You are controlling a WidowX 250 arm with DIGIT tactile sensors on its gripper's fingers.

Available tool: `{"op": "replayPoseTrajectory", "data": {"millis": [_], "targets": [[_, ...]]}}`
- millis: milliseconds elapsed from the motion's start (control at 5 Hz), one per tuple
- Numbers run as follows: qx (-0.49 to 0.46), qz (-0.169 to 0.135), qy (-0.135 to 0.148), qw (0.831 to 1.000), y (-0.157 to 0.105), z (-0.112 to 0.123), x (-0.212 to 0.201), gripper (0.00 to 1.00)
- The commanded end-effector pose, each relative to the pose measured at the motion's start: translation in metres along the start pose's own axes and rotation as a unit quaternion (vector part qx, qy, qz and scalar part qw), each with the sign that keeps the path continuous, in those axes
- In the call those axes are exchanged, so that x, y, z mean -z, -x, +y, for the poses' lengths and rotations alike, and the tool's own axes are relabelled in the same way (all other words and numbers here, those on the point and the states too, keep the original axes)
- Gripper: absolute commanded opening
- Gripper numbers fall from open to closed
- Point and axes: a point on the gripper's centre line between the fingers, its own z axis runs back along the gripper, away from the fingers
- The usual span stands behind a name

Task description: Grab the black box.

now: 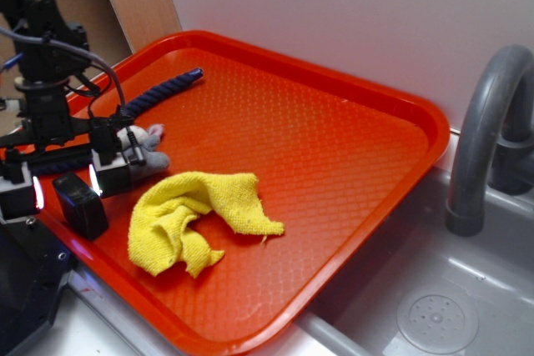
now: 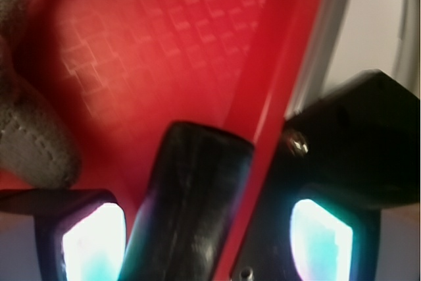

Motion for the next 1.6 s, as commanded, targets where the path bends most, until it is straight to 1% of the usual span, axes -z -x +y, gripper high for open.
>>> {"op": "replayPoseTrajectory", "data": {"millis": [0, 200, 400, 600, 800, 1000, 1200, 1400], "targets": [[0.019, -0.005, -0.005, 1.0, -0.001, 0.001, 0.01, 0.0], [0.056, -0.014, -0.004, 0.998, -0.004, -0.003, 0.004, 0.0], [0.181, -0.055, 0.073, 0.979, -0.013, -0.018, -0.05, 0.0], [0.292, -0.132, 0.126, 0.939, -0.028, -0.044, -0.112, 0.0], [0.405, -0.169, 0.108, 0.892, -0.024, -0.081, -0.173, 0.0], [0.516, -0.179, 0.079, 0.834, -0.002, -0.094, -0.223, 0.0], [0.62, -0.165, 0.077, 0.764, 0.017, -0.082, -0.222, 0.0], [0.661, -0.17, 0.062, 0.728, 0.019, -0.075, -0.219, 0.0]]}}
